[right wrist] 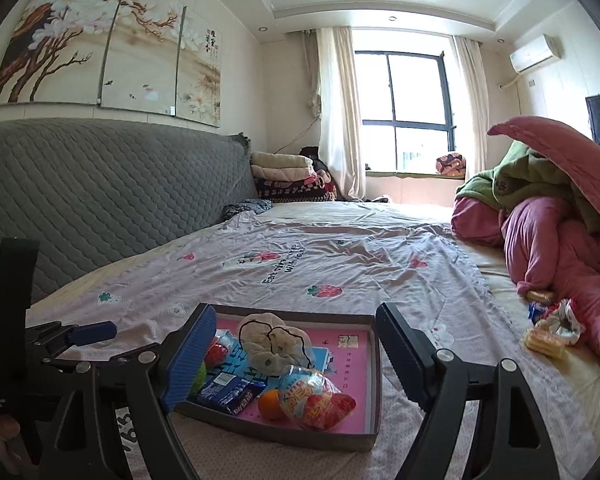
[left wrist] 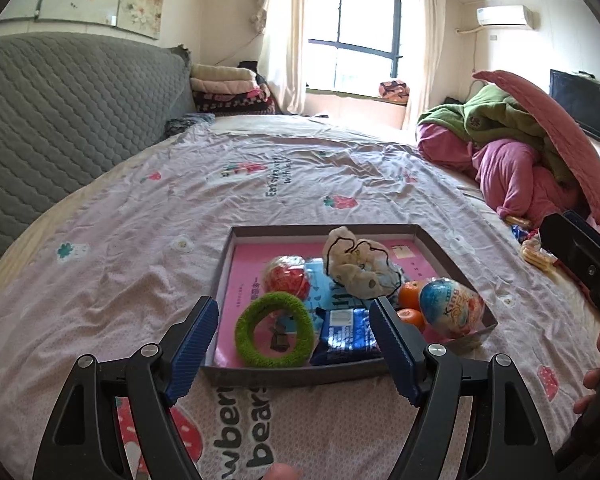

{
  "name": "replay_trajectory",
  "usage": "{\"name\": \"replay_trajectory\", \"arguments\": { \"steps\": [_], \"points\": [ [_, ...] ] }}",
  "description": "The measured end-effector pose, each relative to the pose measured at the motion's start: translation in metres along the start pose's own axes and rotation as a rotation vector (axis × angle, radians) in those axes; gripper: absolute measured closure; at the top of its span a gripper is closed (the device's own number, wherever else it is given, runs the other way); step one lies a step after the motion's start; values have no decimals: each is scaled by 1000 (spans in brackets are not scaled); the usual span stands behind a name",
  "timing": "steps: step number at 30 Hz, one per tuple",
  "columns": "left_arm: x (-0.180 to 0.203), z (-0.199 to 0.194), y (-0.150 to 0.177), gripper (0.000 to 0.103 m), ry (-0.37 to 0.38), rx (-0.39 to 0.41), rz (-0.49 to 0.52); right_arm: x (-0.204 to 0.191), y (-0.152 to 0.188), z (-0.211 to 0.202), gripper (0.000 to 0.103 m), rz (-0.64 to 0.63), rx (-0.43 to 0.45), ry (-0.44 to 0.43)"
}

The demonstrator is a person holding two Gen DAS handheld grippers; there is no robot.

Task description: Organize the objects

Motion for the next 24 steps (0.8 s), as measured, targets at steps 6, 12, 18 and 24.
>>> {"name": "replay_trajectory", "arguments": {
  "steps": [6, 12, 18, 24],
  "points": [
    [-8, -3, 17, 24, -30, -36, -35, -5, 14, -9, 22, -6, -27, -6],
    [-14, -9, 33, 24, -44, -63, -71, -15, 29, -15, 22, -30, -49, -11],
    [-18, -13, 43, 24, -54, -77, -90, -23, 42, -17, 21, -49, -66, -9],
    [-14, -13, 52, 24, -68, -97, -62, -24, 54, -11, 21, -64, -98, 13]
  ]
}}
Point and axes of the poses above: each gripper's, at about its wrist camera, not at the fingertips, and z roughly the way its jaws point, x to its right, y to its underside, the point moved 8 cm from there along z, roughly the way its jaws point, and after that the axes turned 11 degrees about z, right-handed, at the moved point
